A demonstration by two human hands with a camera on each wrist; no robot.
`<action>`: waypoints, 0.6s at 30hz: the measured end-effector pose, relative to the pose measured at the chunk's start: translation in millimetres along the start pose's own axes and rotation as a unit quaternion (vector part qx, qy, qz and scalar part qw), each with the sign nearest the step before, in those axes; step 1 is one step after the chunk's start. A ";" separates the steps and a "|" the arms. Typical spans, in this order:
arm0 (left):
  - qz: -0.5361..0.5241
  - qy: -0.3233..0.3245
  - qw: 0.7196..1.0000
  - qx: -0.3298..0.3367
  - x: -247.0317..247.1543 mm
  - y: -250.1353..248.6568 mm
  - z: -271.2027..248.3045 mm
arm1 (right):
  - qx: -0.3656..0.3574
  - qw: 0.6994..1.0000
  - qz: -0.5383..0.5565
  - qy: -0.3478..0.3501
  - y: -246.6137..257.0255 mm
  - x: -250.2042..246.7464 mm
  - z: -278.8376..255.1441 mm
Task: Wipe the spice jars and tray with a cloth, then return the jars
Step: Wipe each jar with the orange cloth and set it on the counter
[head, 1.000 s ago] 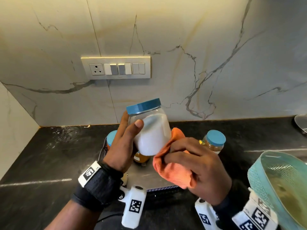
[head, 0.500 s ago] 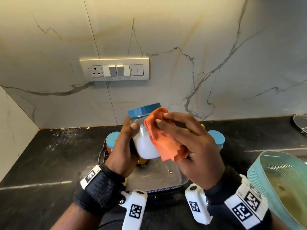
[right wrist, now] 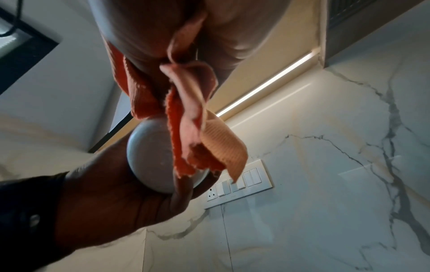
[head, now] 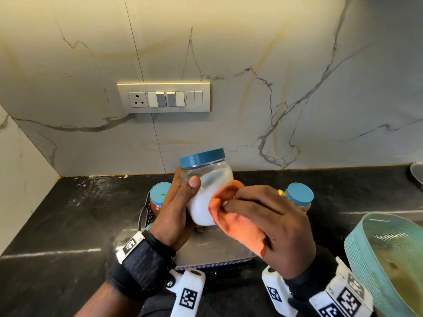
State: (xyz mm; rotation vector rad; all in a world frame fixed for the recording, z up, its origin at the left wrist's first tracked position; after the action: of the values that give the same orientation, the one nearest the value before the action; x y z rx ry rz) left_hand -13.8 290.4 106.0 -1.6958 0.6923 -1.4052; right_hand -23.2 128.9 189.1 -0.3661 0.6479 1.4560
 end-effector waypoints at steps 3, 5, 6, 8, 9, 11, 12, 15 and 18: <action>0.011 0.030 0.999 0.009 8.6 1.3 -1.5 | 0.016 0.999 -0.009 -0.027 -7.0 -12.3 13.4; 0.029 0.041 0.999 0.014 16.3 -0.1 -2.2 | 0.038 0.997 -0.009 -0.061 -15.8 -25.1 27.6; 0.027 0.042 0.999 0.014 18.9 -1.5 -2.3 | 0.038 0.997 -0.002 -0.068 -16.4 -28.3 33.4; 0.003 0.043 0.999 0.012 20.3 -5.7 -1.2 | 0.016 0.998 0.007 -0.060 -9.8 -26.8 34.7; -0.008 0.039 0.999 0.011 18.9 -7.6 0.0 | 0.006 0.999 0.013 -0.045 -4.9 -22.5 29.6; -0.015 0.023 1.000 0.010 12.4 -10.2 1.5 | 0.002 0.999 0.034 -0.003 1.5 -9.7 11.6; -0.014 0.024 1.000 0.014 10.2 -11.2 1.8 | 0.002 0.999 0.045 0.015 3.2 -4.7 2.4; -0.009 0.057 0.998 0.005 13.2 -6.1 -0.8 | 0.005 0.999 0.046 0.023 -1.4 -3.4 -4.6; 0.011 0.090 0.996 0.009 24.4 -0.7 -3.6 | 0.049 0.995 0.063 -0.055 -22.2 -21.5 18.4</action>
State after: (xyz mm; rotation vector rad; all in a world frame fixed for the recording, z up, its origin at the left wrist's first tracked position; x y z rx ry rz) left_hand -11.7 269.9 119.6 -1.5565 0.7927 -1.5564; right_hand 2.2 120.5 213.1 -0.1698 0.6591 1.5466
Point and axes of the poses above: each hand's wrist, its own z-axis towards the middle knuckle, its own x-axis out of the palm, y = z × x, the point moved 10 cm from there along z, towards the middle knuckle, and after that the axes turned 8 degrees about -x, right-handed, at the moved point
